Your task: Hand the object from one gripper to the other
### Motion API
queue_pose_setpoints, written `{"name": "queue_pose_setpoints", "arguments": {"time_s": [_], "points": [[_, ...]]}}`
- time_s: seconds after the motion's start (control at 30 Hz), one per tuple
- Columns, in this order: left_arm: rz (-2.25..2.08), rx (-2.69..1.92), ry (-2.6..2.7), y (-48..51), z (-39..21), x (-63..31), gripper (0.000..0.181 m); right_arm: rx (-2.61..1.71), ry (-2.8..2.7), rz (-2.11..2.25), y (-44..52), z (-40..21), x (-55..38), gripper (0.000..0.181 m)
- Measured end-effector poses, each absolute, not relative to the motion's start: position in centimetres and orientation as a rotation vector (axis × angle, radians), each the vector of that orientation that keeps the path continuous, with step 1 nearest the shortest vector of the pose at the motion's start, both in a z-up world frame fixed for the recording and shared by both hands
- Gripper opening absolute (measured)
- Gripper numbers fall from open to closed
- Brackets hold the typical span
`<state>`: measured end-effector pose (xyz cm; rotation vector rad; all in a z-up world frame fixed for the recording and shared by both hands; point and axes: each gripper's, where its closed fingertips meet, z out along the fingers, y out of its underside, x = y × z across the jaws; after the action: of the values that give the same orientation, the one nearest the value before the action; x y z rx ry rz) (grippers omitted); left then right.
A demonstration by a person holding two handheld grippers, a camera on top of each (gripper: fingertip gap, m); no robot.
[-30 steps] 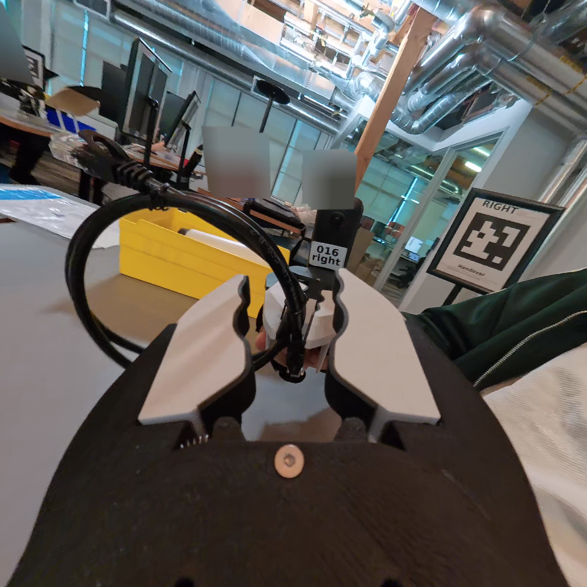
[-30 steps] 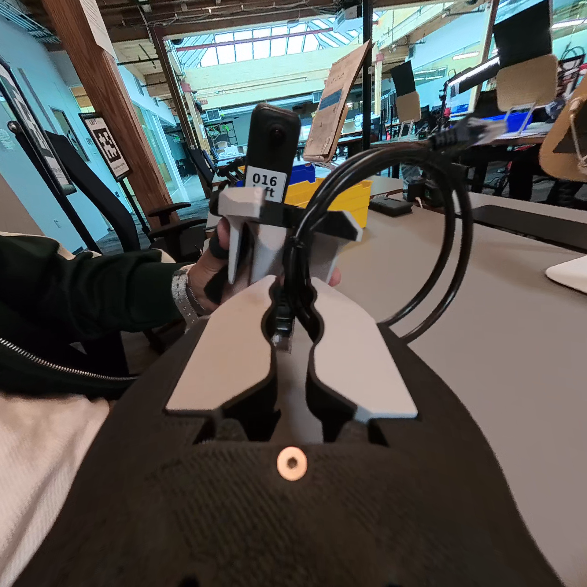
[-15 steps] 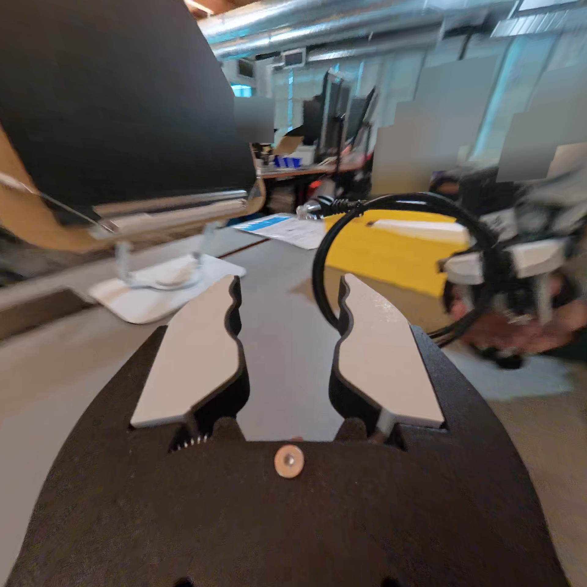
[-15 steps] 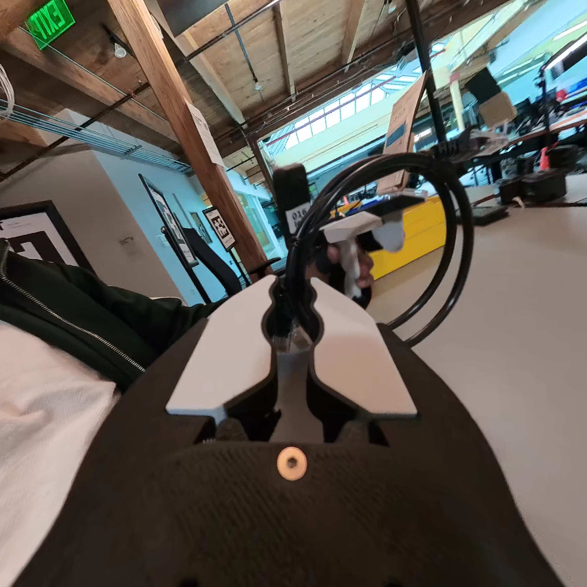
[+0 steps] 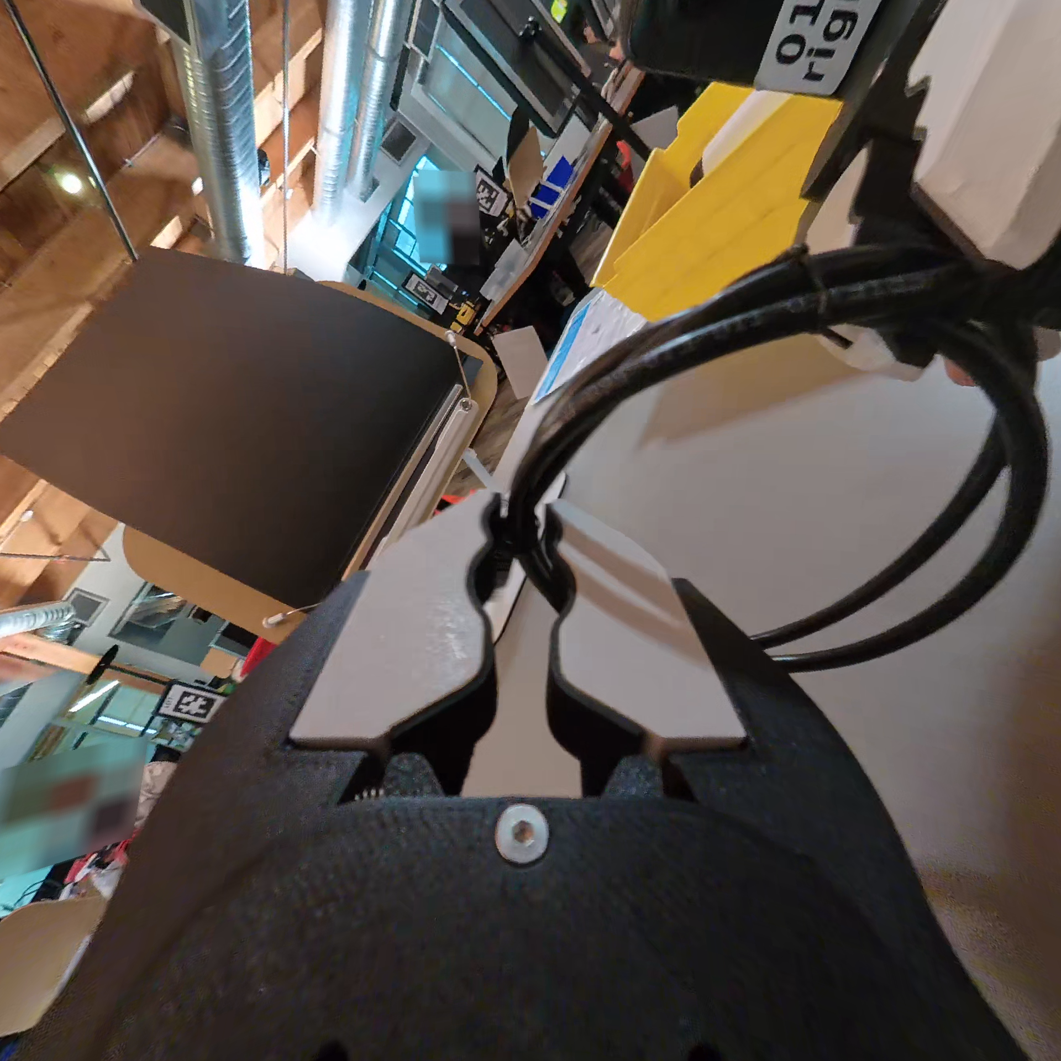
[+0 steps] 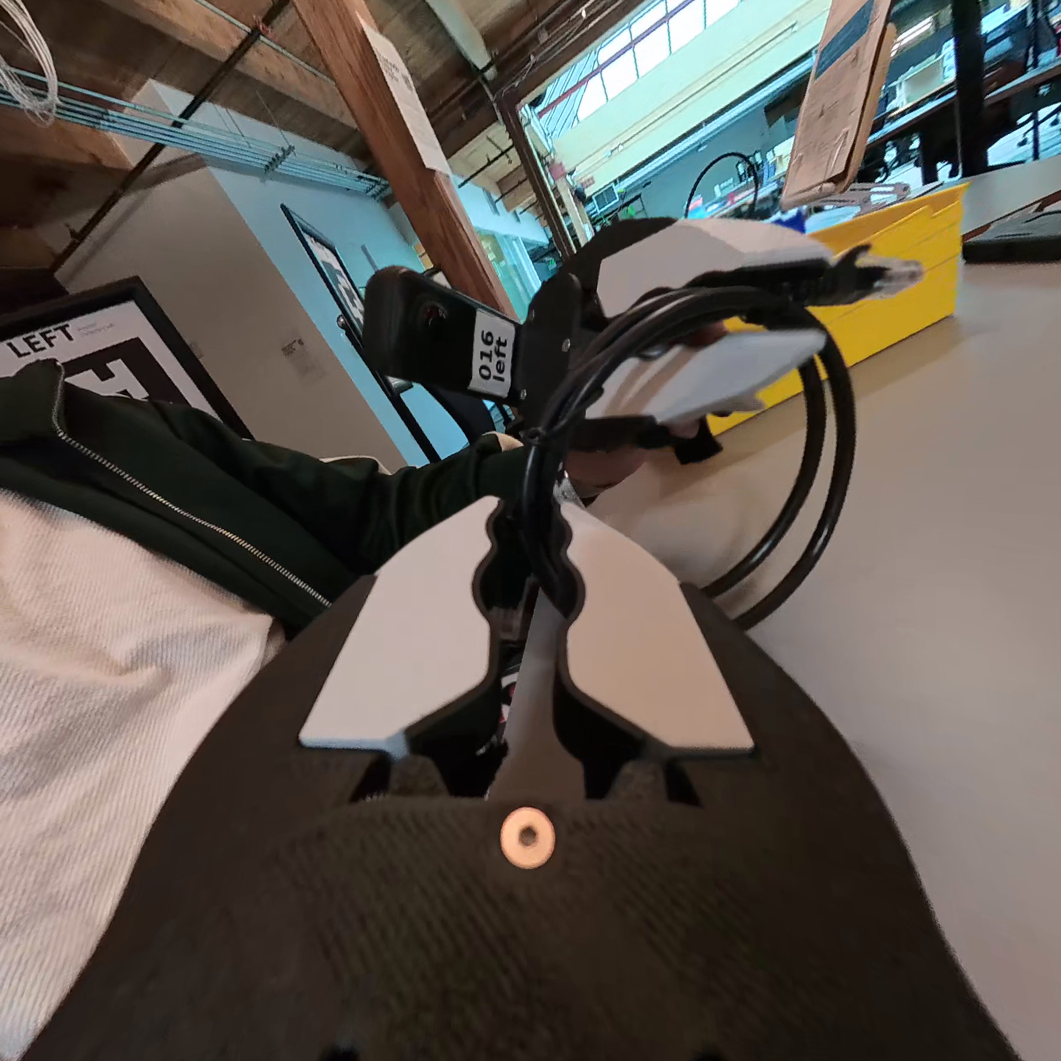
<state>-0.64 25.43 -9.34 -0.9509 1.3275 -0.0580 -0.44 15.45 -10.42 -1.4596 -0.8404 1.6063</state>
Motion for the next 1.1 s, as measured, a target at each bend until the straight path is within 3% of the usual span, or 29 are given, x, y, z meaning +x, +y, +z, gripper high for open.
{"name": "queue_pose_setpoints", "arguments": {"time_s": [0.27, 0.37, 0.47, 0.67, 0.93, 1.1], "points": [[-0.059, -1.028, 1.334, 26.0, -9.6, -1.0, 0.011, -1.424, -0.793, 1.6, 16.1, -10.4, -0.1, 0.021], [-0.115, -1.104, 1.267, 26.9, -9.4, -1.6, 0.011, -1.341, -0.623, 1.549, 18.0, -9.0, 1.2, 0.073], [-0.353, -1.297, 1.114, 28.4, -9.3, -2.8, 0.013, -1.278, -0.458, 1.465, 19.9, -7.9, 3.5, 0.091], [-1.303, -1.652, 0.697, 28.7, -9.6, -2.9, 0.011, -1.335, -0.458, 1.335, 21.0, -8.7, 4.5, 0.073], [-1.92, -1.897, 0.723, 24.1, -12.4, 0.8, 0.011, -1.297, -0.923, 1.033, 17.4, -10.5, 0.0, 0.054], [-1.959, -1.992, 0.771, 22.6, -14.0, 2.1, 0.011, -1.196, -1.025, 0.924, 15.9, -10.0, -0.9, 0.041]]}}
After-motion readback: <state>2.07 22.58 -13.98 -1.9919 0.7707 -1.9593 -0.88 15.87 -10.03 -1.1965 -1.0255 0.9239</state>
